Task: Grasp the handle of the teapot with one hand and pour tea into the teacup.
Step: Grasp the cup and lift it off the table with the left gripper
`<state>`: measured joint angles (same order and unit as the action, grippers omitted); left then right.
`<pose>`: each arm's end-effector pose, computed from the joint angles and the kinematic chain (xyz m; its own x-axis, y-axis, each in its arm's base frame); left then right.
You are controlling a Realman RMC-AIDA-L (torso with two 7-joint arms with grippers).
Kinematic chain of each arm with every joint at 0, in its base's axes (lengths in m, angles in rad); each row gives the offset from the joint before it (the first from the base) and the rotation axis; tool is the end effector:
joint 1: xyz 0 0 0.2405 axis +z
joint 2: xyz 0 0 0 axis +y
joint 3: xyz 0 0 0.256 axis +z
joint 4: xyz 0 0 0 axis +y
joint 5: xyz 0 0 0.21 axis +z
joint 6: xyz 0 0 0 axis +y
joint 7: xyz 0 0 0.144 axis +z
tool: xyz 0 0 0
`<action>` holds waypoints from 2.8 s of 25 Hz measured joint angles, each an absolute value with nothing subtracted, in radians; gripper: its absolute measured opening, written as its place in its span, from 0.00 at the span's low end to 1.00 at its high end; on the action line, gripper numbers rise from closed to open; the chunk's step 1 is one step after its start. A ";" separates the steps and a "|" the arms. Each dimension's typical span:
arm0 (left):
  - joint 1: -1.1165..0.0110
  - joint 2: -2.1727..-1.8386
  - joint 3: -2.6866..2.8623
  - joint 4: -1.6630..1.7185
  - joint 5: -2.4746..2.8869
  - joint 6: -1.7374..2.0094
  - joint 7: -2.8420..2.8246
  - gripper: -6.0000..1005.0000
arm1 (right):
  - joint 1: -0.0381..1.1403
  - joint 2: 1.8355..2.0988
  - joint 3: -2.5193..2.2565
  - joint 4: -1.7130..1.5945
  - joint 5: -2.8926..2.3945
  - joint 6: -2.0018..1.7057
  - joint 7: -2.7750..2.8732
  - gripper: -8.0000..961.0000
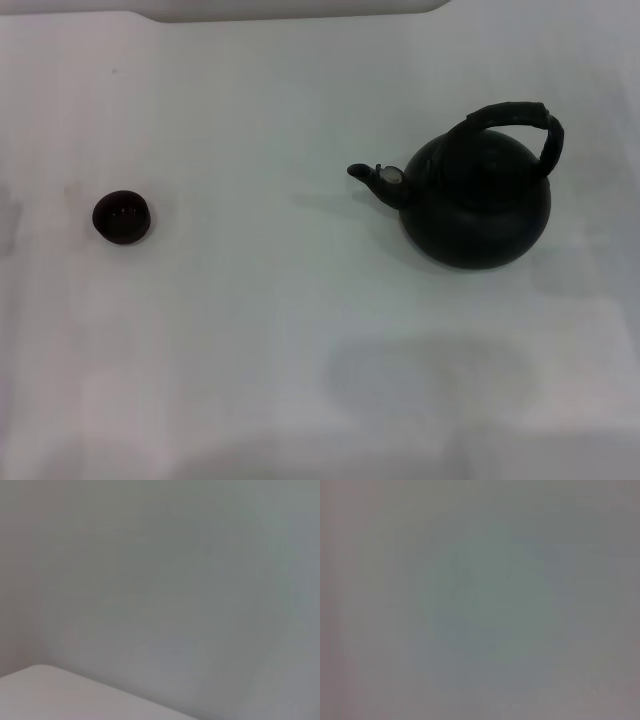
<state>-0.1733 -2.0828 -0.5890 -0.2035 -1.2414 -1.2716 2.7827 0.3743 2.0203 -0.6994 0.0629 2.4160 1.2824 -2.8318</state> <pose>-0.3936 0.2322 -0.0072 0.4553 0.0004 0.8903 0.8812 0.1424 -0.4507 0.3870 0.2877 0.0247 0.6823 -0.0115 -0.7310 -0.7309 -0.0328 -0.6817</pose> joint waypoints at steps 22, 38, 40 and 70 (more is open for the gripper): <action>-0.181 -2.081 -0.545 -0.207 -1.220 -1.260 2.782 0.88 | 0.374 2.020 -0.699 0.063 2.416 1.281 -2.832 0.68; -0.228 -2.077 -0.534 -0.167 -0.833 -1.260 2.824 0.88 | 0.377 2.019 -0.699 0.043 2.416 1.264 -2.831 0.68; -0.231 -2.077 -0.534 -0.159 -0.822 -1.259 2.824 0.88 | 0.377 2.019 -0.699 0.041 2.416 1.259 -2.830 0.68; -0.280 -2.077 -0.534 -0.147 -0.740 -1.129 2.824 0.88 | 0.384 2.020 -0.699 0.038 2.416 1.256 -2.829 0.68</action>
<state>-0.2804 -2.0771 -0.5338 -0.1473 -0.7405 -1.1292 2.8241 0.3836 2.0203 -0.6994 0.0383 2.4160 1.2563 -2.8288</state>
